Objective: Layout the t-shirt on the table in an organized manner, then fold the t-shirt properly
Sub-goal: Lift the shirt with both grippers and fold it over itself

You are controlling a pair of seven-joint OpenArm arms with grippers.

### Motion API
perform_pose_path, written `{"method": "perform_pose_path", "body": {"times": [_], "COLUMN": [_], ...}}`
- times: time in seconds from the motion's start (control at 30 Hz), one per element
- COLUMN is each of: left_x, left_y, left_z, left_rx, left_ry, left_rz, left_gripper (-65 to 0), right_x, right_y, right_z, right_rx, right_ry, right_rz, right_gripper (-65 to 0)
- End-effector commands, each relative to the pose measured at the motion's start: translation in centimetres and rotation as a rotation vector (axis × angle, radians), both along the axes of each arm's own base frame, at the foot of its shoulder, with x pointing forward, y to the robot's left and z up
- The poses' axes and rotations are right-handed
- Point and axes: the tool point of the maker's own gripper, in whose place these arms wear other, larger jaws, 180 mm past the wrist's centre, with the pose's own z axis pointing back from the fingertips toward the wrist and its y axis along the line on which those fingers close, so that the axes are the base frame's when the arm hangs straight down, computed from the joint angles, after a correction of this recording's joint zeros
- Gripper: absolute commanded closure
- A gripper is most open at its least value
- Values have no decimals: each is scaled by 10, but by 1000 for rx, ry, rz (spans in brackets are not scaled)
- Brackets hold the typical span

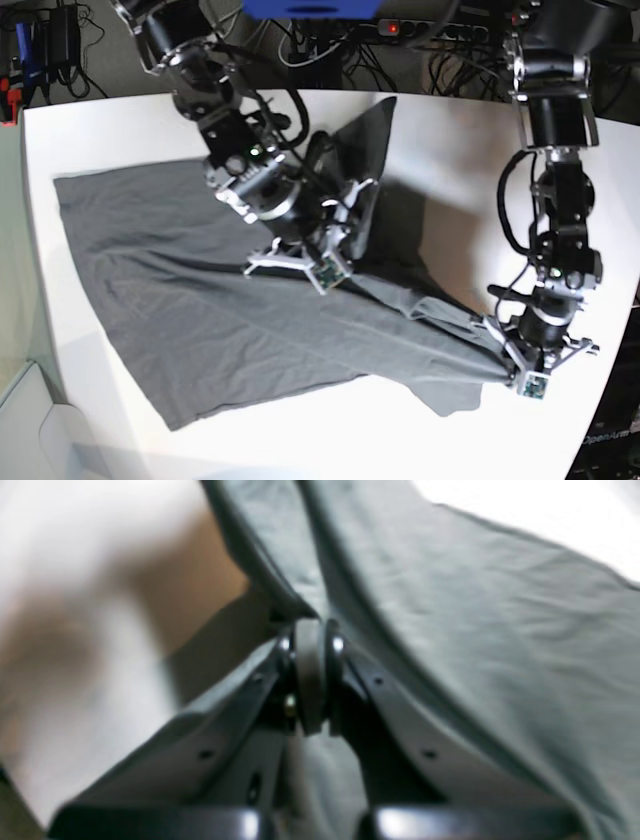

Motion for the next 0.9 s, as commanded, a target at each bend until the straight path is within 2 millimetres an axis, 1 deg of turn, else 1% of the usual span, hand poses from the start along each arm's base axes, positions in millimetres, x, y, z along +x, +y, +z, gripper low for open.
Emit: {"method": "perform_pose_path", "body": {"times": [0.0,0.07,0.13,0.23,0.3,0.33,0.4,0.57,0.63,0.73,0.77,0.83,0.87], "left_x": [7,3,-2,-10,-15,-19,-27,-48,-54,-58,-58,-64,-66], "left_y": [4,2,0,-2,-4,-6,-10,-28,-34,-42,-44,-48,-52], "left_z": [31,32,36,41,46,51,58,80,85,92,92,83,74], "left_rx": [14,19,27,39,48,52,65,58,54,36,27,12,1], "left_ry": [-85,-84,-91,-90,-94,-102,-104,-139,-151,-176,-177,-156,-128], "left_rz": [4,3,1,3,2,0,2,-6,-11,-17,-18,-20,-20], "left_gripper": [-4,-4,-4,-4,-4,-4,-4,-4,-4,-4,-4,-4,-4], "right_x": [11,19,27,43,58,63,71,79,80,83,83,83,84], "right_y": [-5,-15,-32,-61,-81,-90,-114,-153,-163,-174,-177,-183,-185], "right_z": [20,26,28,39,57,66,89,147,167,189,195,208,214], "right_rx": [32,22,9,16,24,28,33,7,8,12,15,19,23], "right_ry": [-58,-79,-94,-125,-170,-192,-254,-409,-461,-518,-534,-566,-582], "right_rz": [-21,-40,-76,-157,-213,-238,-291,-323,-344,-372,-382,-396,-403], "right_gripper": [0,0,0,0,0,0,0,0,0,0,0,0,0]}}
